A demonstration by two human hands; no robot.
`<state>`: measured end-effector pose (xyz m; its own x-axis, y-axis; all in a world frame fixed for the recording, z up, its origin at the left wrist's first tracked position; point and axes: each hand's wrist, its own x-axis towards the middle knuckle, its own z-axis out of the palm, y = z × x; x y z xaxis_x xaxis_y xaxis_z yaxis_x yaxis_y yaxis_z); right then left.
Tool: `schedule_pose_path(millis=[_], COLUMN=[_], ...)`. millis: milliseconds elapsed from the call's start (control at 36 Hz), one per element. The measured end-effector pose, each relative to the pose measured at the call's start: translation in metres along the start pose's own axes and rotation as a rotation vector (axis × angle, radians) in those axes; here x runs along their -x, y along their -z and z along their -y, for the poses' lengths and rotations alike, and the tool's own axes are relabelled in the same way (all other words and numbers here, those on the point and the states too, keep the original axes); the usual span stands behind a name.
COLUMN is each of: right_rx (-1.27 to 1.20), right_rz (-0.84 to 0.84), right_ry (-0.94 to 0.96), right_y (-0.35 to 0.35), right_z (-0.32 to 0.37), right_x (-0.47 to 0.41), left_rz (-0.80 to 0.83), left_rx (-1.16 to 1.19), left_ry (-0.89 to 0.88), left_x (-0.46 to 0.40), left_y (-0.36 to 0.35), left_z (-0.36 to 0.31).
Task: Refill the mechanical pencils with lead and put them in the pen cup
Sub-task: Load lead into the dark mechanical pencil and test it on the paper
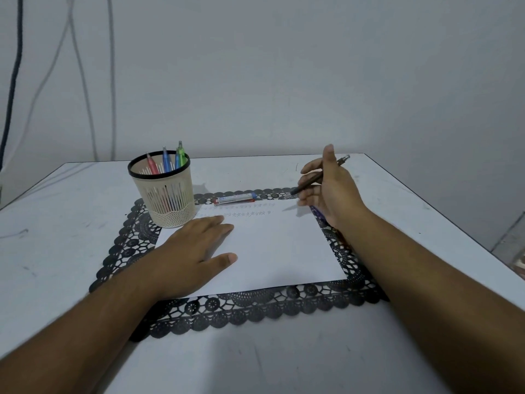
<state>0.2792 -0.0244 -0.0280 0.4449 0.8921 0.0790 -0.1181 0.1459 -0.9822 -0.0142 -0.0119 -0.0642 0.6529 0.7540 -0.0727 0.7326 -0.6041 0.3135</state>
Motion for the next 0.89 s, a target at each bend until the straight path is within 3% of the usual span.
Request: schedule_pose_path(millis=[389, 611, 889], right_rx=[0.025, 0.255, 0.237], right_rz=[0.318, 0.313, 0.309], right_ry=[-0.048, -0.041, -0.024], right_y=[-0.011, -0.008, -0.009], right_z=[-0.023, -0.03, -0.027], right_x=[-0.004, -0.002, -0.001], left_rz=[-0.007, -0.008, -0.015], left_rx=[0.005, 0.002, 0.001], left_ry=[-0.013, -0.015, -0.024], left_x=[0.0, 0.001, -0.001], left_y=[0.001, 0.0, -0.002], left_z=[0.0, 0.003, 0.004])
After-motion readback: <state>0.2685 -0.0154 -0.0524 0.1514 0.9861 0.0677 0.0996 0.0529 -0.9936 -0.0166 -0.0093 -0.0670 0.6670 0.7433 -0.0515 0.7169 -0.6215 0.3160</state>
